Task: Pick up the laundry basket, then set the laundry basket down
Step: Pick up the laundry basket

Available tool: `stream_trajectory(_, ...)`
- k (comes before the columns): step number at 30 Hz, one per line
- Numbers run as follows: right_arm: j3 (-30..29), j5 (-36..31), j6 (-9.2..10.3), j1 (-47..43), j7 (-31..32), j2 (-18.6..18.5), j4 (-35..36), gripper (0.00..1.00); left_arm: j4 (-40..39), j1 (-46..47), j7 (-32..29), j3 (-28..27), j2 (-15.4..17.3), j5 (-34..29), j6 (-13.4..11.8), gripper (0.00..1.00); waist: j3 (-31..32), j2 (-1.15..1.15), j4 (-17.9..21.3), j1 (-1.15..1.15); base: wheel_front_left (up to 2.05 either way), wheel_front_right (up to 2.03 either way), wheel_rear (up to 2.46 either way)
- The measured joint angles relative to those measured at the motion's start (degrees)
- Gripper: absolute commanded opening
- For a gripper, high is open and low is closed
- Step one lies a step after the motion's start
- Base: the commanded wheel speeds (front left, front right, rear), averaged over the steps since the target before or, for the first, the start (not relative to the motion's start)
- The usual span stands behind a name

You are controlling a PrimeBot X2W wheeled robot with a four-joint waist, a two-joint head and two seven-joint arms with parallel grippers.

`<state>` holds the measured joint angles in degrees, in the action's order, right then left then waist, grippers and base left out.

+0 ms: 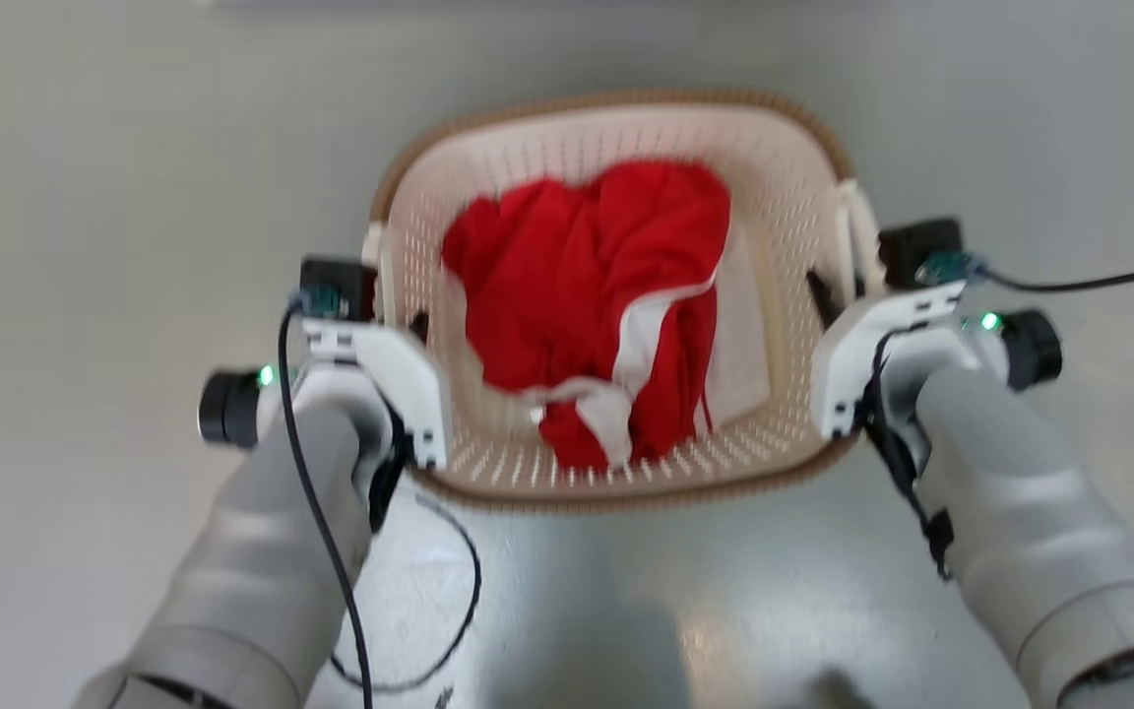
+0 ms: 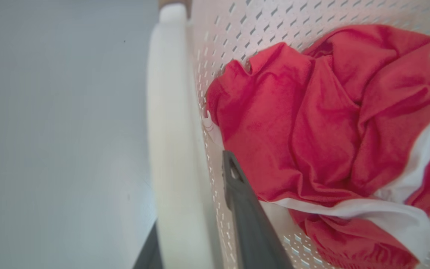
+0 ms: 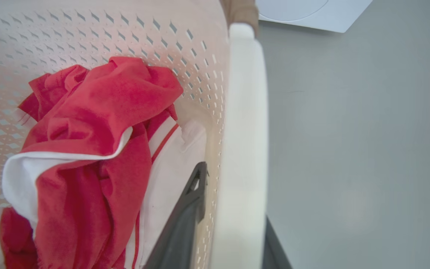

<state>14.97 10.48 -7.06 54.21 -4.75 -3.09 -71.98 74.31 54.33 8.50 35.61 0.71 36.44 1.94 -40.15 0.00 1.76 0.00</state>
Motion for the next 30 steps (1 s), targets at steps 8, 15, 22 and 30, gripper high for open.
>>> stream_trajectory(8,8.96,6.01,0.49,-8.42,4.64,-0.26,4.69,0.00,0.18,-8.83,-1.04,0.26,0.44,2.56,0.09,0.00,9.70,0.00,1.17,0.00,0.00,0.00,0.00)
stream_trajectory(15,14.77,9.10,0.59,-16.50,7.58,-0.25,6.36,0.00,0.23,-17.47,-2.56,2.04,0.58,3.63,0.16,0.00,18.98,0.00,2.23,0.00,0.00,0.00,0.00)
stream_trajectory(22,17.62,10.00,0.60,-22.50,9.35,-0.15,6.42,0.00,-0.40,-24.20,-4.17,4.65,0.63,5.66,0.18,0.00,26.86,0.00,2.62,0.00,0.00,0.00,0.00)
stream_trajectory(30,20.40,10.83,1.03,-27.25,11.91,-0.18,7.23,0.00,-1.25,-29.30,-6.48,6.44,0.87,7.48,-0.25,0.00,32.22,0.00,2.70,0.00,0.00,0.00,0.00)
